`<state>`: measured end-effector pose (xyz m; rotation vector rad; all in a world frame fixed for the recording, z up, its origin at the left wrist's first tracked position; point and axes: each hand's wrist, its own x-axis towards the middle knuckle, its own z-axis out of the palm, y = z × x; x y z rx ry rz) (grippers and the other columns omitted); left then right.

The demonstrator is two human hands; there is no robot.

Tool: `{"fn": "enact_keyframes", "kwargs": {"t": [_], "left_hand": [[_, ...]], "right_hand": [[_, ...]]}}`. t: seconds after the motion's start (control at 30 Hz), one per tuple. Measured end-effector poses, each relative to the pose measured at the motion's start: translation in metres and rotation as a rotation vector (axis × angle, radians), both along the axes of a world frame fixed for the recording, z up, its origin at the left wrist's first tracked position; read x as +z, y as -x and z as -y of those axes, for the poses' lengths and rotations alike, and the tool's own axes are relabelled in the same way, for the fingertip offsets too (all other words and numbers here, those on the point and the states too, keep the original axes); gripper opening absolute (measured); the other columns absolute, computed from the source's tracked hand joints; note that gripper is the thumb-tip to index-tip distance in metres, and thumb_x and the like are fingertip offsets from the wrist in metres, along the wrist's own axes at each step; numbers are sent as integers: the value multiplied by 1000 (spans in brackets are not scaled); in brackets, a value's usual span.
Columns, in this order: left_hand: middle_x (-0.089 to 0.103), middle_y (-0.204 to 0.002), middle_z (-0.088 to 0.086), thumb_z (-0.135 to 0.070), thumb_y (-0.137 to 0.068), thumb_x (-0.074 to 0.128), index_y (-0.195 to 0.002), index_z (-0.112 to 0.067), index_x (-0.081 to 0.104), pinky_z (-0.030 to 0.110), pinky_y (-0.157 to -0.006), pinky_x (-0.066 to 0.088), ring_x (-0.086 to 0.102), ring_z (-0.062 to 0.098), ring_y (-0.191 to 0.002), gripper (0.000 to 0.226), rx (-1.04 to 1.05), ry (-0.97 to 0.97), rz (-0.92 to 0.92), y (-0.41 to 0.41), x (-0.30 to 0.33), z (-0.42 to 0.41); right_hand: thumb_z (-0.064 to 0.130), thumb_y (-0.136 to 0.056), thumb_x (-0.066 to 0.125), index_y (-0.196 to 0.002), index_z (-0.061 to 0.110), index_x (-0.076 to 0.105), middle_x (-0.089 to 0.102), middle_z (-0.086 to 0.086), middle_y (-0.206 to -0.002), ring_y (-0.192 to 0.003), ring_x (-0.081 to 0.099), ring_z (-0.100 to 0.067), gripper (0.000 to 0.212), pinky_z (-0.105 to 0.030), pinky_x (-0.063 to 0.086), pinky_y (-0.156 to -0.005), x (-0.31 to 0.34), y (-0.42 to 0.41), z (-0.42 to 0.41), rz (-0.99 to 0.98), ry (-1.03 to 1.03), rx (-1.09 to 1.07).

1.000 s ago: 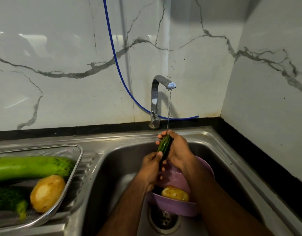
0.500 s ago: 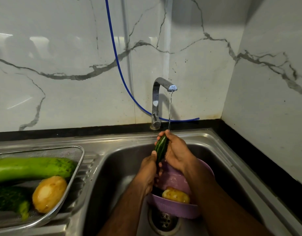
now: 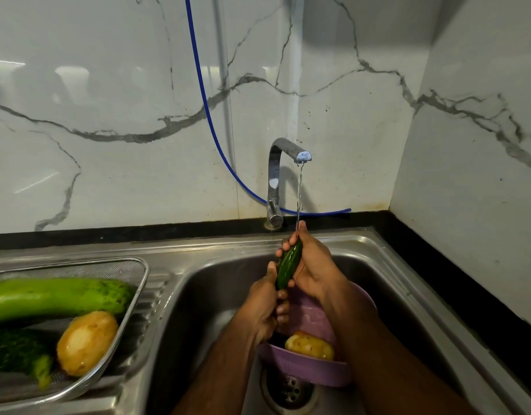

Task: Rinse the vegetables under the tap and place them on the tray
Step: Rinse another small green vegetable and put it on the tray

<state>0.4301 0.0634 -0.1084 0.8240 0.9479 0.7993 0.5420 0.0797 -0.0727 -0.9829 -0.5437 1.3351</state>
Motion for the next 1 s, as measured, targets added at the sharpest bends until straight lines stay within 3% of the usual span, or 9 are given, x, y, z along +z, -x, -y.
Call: {"fn": "enact_keyframes", "kwargs": {"t": [0.2, 0.27, 0.37, 0.5, 0.6, 0.7, 0.8, 0.87, 1.0], "left_hand": [[32, -49, -4, -56, -102, 33, -80, -13, 56, 20, -41, 21, 25, 9, -35, 53, 32, 41, 103, -2, 0, -5], [33, -50, -3, -54, -103, 34, -83, -14, 56, 21, -42, 20, 26, 9, -37, 50, 34, 26, 91, -4, 0, -5], [35, -54, -3, -50, -104, 34, -80, -14, 57, 24, -44, 21, 27, 10, -45, 49, -10, -18, 64, -5, 3, 0], [50, -57, -2, -34, -105, 44, -87, -13, 63, 19, -39, 33, 42, 8, -43, 34, 38, -222, -37, -5, 3, 0], [62, -65, 2, -21, -104, 48, -109, -7, 69, 21, -46, 45, 55, 8, -52, 26, 98, -297, -39, -8, 0, -1], [64, -65, 0, -15, -106, 41, -115, -20, 70, 20, -47, 43, 55, 8, -55, 30, 137, -307, -81, -9, -2, -4], [73, -78, 8, -11, -104, 46, -118, -18, 67, 24, -54, 52, 65, 14, -64, 27, 238, -256, -18, -7, -1, -7], [74, -94, 14, -10, -100, 53, -120, -10, 63, 27, -58, 56, 69, 19, -73, 22, 346, -200, 20, -5, -5, -12], [71, -103, 21, -2, -94, 61, -121, -1, 56, 25, -56, 54, 67, 18, -74, 27, 468, -178, 75, -7, -2, -17]], "right_hand": [[32, -110, 40, -119, 11, 68, 67, -8, -99, -90, 64, -22, 36, -33, 58, -64, -4, -4, 4, 42, -68, 72], [35, -109, 41, -106, 11, 67, 64, -7, -90, -82, 63, -20, 35, -31, 56, -59, -1, -1, 3, 51, -38, 24], [44, -106, 46, -85, 15, 61, 61, -4, -73, -72, 62, -20, 39, -38, 55, -75, 3, 2, 1, 41, 27, -73], [51, -107, 40, -105, 12, 69, 72, -11, -101, -97, 67, -24, 48, -46, 55, -95, -3, -3, -5, 175, 129, -132], [54, -106, 40, -112, 17, 65, 68, -11, -106, -98, 66, -24, 45, -39, 55, -79, -10, -4, -8, 276, 203, -209], [43, -108, 43, -104, 17, 64, 69, -10, -102, -91, 65, -20, 34, -32, 53, -68, -14, -8, -8, 408, 158, -283], [32, -110, 43, -108, 17, 67, 72, -12, -108, -96, 70, -25, 29, -39, 59, -80, -13, -16, -2, 391, 117, -174], [26, -109, 46, -111, 13, 67, 73, -15, -111, -97, 72, -28, 25, -39, 61, -77, -13, -28, 1, 326, 108, -57], [13, -92, 73, -97, 6, 66, 74, -19, -109, -98, 74, -30, 11, -41, 63, -82, -18, -48, 9, 365, 109, 202]]}}
